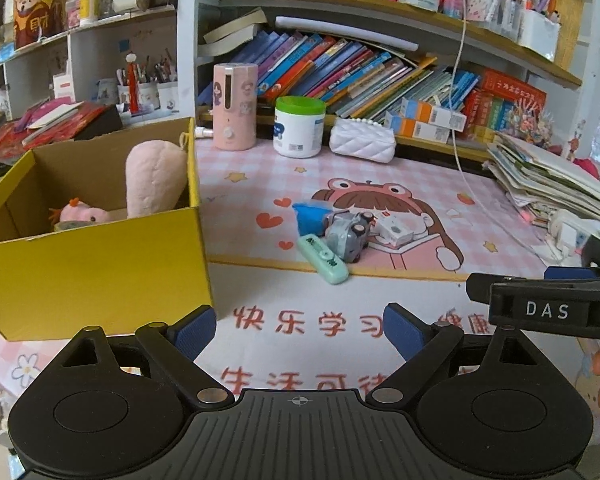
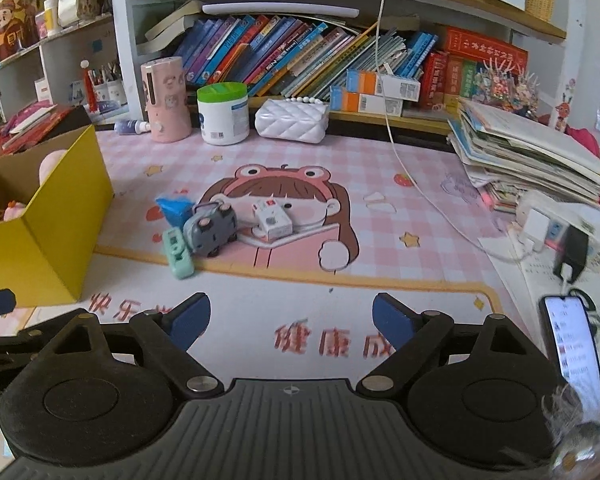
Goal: Organize objects
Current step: 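Move the left gripper to the mint-green clip while the right gripper approaches the small white box, then close the left gripper on the mint-green clip while the right gripper closes on the white box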
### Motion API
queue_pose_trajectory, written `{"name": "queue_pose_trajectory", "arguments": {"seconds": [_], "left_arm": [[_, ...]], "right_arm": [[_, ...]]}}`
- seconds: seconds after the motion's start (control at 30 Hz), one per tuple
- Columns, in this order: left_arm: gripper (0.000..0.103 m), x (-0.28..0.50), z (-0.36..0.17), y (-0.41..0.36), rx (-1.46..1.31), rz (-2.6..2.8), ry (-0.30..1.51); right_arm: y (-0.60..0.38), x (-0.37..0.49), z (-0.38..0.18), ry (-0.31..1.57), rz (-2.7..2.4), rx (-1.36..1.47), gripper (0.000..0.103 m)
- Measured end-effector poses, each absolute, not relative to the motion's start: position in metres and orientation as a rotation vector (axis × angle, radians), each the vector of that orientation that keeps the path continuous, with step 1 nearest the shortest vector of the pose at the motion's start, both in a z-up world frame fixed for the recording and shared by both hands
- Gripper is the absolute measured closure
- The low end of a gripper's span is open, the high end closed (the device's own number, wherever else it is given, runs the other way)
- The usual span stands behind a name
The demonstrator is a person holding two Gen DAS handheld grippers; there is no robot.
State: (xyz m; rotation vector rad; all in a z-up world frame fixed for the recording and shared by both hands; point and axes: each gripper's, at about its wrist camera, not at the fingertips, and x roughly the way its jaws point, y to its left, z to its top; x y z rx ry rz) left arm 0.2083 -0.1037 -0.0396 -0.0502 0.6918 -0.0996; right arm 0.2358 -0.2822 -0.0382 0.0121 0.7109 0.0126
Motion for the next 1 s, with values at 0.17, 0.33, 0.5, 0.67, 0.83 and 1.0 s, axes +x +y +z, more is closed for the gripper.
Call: {"name": "queue_pose_trajectory", "arguments": {"seconds": [0.17, 0.33, 0.5, 0.67, 0.83, 1.0], "left_arm": [[0.016, 0.228, -0.047, -0.121, -0.053, -0.071, 0.714], [0.017, 0.250, -0.056, -0.139, -0.040, -0.049, 0.723], [0.020, 0.276, -0.069, -0.152, -0.039, -0.026, 0.752], [0.021, 0.301, -0.084, -0.161, -0.050, -0.004, 0.775], [0.028, 0.324, -0.100, -0.165, -0.059, 0.029, 0.812], [0.046, 0.338, -0.106, -0.167, -0.044, 0.055, 0.809]], "right_arm": [[-0.295, 0.259, -0.044, 0.717, 0.065, 0.012, 0.015], [-0.307, 0.287, -0.050, 0.712, 0.109, -0.003, 0.018], [-0.320, 0.322, -0.058, 0.724, 0.134, 0.002, 0.019], [-0.324, 0.352, -0.068, 0.749, 0.169, -0.001, 0.019], [-0.321, 0.377, -0.078, 0.777, 0.217, -0.015, 0.019], [-0.316, 0.394, -0.086, 0.798, 0.255, -0.028, 0.019]]}}
